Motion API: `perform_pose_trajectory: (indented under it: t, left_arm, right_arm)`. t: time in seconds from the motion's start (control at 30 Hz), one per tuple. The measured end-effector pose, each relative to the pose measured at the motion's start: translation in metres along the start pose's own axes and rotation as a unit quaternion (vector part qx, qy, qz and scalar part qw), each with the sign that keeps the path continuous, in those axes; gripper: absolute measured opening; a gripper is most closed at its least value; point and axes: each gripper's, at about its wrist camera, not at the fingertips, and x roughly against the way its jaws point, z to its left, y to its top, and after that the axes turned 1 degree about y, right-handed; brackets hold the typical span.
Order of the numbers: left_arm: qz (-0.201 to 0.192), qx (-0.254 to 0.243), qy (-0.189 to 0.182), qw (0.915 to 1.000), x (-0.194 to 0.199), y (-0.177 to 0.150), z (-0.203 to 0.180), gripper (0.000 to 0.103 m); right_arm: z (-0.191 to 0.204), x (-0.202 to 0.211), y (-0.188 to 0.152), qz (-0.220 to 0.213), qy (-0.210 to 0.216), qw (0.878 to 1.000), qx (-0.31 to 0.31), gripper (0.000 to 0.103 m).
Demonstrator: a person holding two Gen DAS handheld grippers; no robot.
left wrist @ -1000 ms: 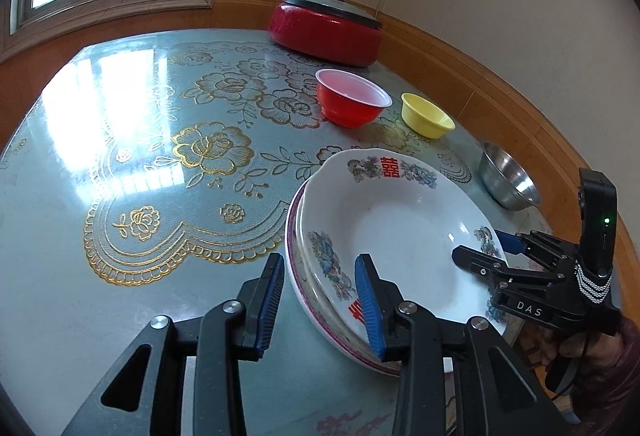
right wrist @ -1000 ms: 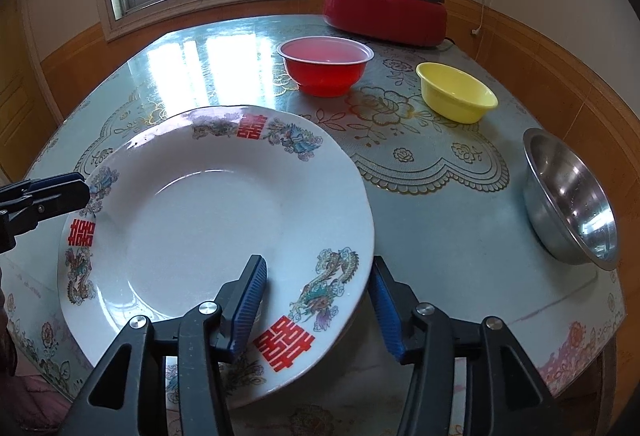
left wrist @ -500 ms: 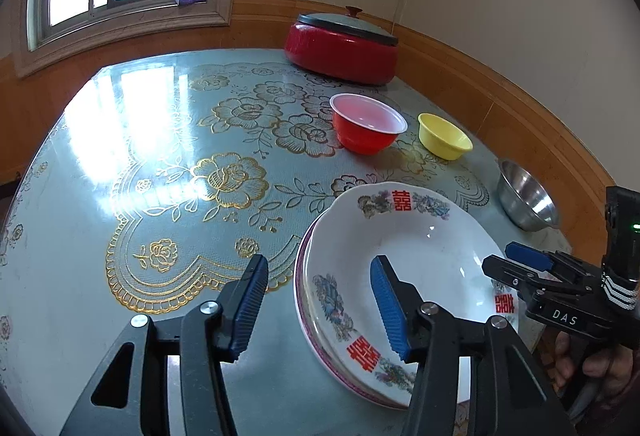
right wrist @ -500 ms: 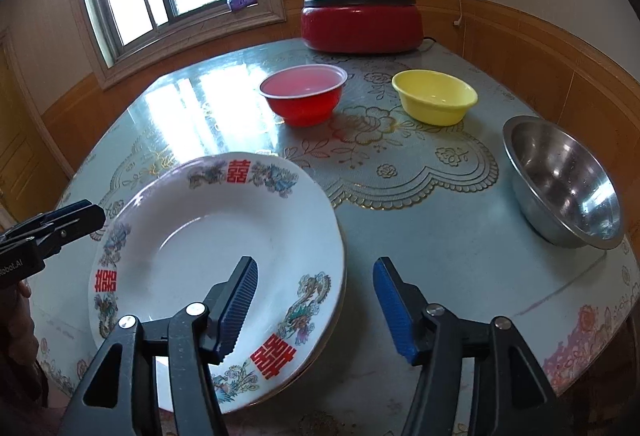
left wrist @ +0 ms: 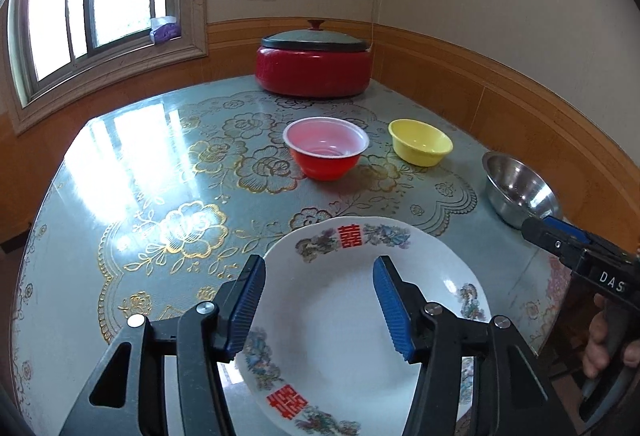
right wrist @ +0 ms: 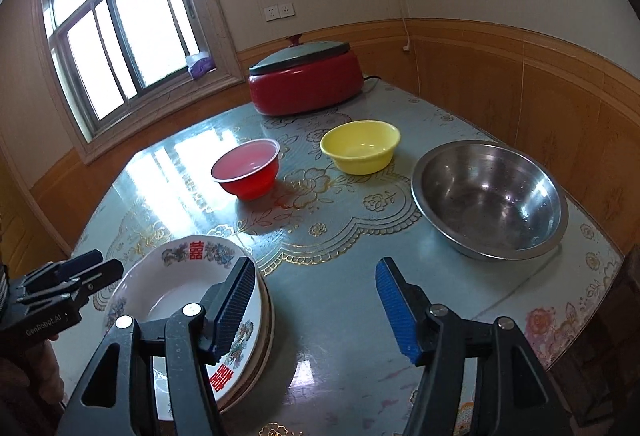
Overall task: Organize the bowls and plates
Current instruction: 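Move the left tool to the rim of the stainless steel bowl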
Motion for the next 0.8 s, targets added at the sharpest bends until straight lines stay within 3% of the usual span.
perform_pose_trajectory:
  t: [0.17,0.37,0.57,0.8]
  left_arm:
    - [-0.001,-0.031,-0.017,0.9994,-0.005,0.008,-0.034,0.058]
    - [0.002,-0.06,-0.041,0.9974,-0.013,0.014,-0.072,0.058]
    - [0.002,-0.084,-0.063,0.9944,-0.021,0.018,-0.106,0.068]
    - [0.046,-0.086,-0.095,0.9907,-0.049,0.022,-0.133,0.068]
  right_arm:
    - [-0.026,0.014,0.0,-0.004,0.005,1.0,-0.022,0.064]
    - [-0.065,0.029,0.001,-0.009,-0.024,0.998,-0.052,0.064]
    - [-0.106,0.04,0.001,-0.013,-0.06,0.994,-0.09,0.065]
    - [-0.159,0.042,0.004,-0.011,-0.077,0.985,-0.154,0.066]
